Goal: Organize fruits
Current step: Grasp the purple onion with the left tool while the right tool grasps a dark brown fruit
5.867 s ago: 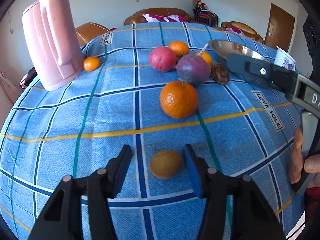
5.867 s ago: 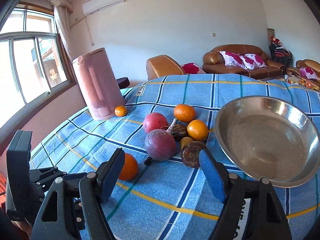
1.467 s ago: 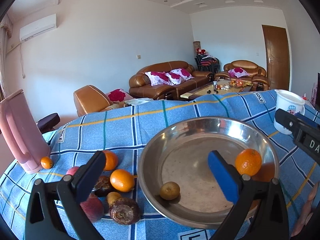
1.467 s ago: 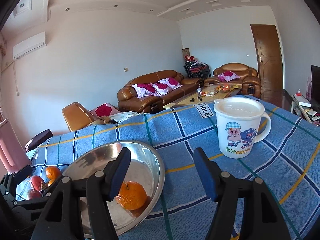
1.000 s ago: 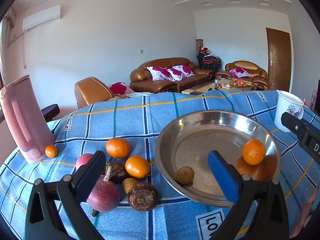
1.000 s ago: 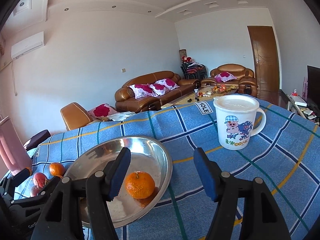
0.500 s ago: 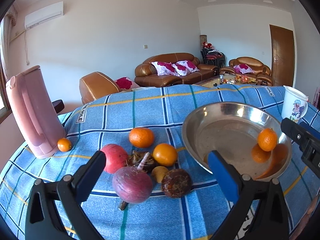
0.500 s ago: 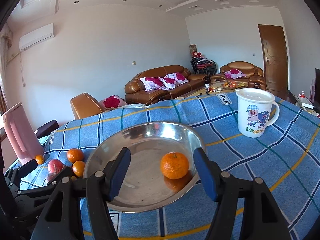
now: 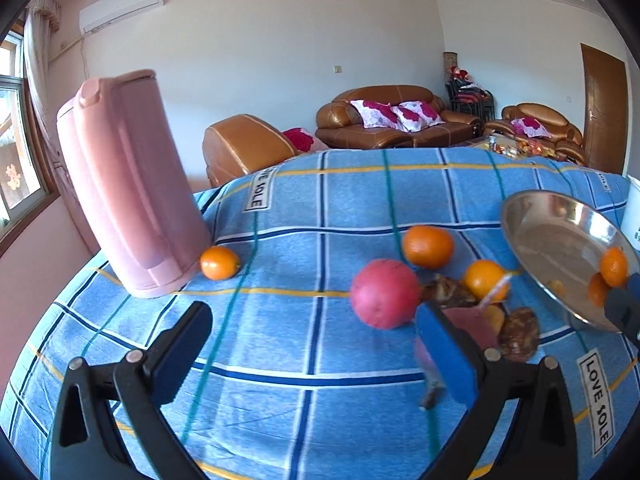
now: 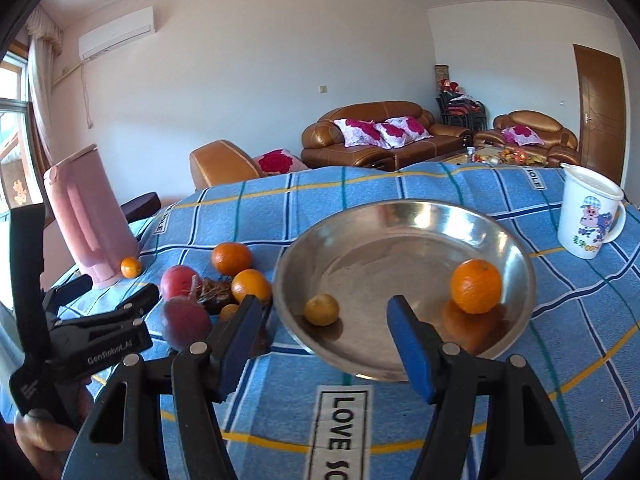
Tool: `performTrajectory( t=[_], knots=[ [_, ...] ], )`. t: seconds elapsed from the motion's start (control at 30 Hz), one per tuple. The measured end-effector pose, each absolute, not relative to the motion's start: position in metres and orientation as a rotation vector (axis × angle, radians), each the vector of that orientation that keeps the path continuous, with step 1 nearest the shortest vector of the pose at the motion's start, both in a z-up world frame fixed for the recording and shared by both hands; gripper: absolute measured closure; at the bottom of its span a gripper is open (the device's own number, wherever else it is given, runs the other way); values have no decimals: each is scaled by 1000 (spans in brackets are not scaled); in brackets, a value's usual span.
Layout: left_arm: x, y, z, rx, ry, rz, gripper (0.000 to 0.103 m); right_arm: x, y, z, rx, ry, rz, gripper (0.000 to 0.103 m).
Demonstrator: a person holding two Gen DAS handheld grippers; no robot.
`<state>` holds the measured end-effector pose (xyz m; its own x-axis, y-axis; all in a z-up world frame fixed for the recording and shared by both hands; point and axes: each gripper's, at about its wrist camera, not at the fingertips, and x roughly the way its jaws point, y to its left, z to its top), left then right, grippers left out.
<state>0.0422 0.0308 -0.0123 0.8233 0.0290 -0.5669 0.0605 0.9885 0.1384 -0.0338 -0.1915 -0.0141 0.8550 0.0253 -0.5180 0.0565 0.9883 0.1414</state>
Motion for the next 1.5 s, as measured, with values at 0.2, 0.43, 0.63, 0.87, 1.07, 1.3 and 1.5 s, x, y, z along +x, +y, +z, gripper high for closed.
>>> performTrajectory(
  t=[0.2,0.43,0.63,0.87,1.07,1.3,1.5],
  knots=[
    [54,72,-17,55,661,30,0,-19,-151,-22,76,631,52,36],
    [54,74,-15,24,677,-12,0,11,-146,-48,133,829,102,50],
    [52,67,-12,38,671,-47,0,25,-154,-56,190,863,103,50],
    [51,66,-11,43,671,-63,0,35,-151,-54,190,866,115,50],
    [48,63,-10,57,656,-81,0,29,-151,-53,177,863,171,59],
    [37,45,-6,88,614,-217,0,-6,-170,-32,219,682,212,59],
    [26,13,-10,161,609,-376,0,-20,-182,-10,201,543,129,59]
  ],
)
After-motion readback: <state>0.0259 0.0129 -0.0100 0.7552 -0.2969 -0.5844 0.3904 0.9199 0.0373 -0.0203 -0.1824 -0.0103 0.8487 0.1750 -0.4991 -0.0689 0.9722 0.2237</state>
